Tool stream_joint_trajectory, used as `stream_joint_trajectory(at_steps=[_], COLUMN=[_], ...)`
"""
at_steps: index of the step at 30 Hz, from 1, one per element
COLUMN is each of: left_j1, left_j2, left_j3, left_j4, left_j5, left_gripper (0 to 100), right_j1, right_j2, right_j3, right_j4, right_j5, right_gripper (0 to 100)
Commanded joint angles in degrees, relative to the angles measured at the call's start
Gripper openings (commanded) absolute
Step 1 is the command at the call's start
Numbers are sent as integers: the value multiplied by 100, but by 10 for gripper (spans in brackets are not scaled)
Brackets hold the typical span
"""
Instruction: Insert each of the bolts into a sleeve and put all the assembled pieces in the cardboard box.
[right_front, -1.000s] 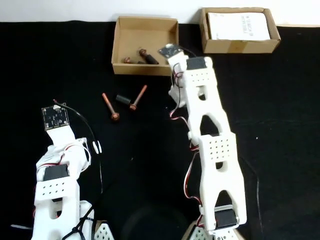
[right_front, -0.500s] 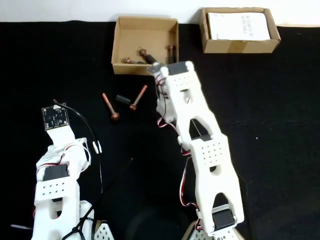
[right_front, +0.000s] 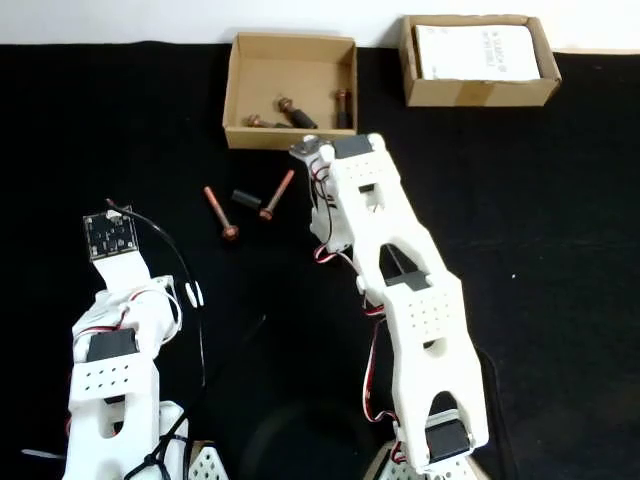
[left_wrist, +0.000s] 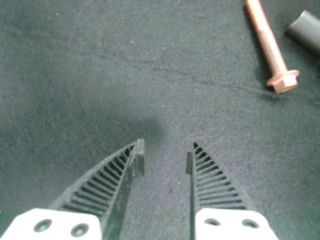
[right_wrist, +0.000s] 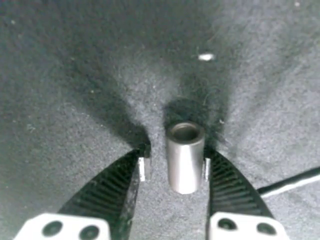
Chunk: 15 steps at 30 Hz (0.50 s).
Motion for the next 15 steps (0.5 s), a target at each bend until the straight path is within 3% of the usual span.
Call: stream_joint_trajectory(at_steps=[1,6,10,15], left_j1=[-31,-40,-48,-13], left_j2=[-31,4,4,13], left_j3=[-40,4,-57,-567], left_j4=[0,-229,-185,387], left_j5=[-35,-44,-9,97], left_gripper=[155,155,154,158], right_j1=[31,40,127,330], right_j2=[-66,-66,-180,-892], right_j3=[268,541,409,-251], right_j4=[-189,-444,-426,593], right_j5=[0,0,-18,-26], right_gripper=[181,5,7,6])
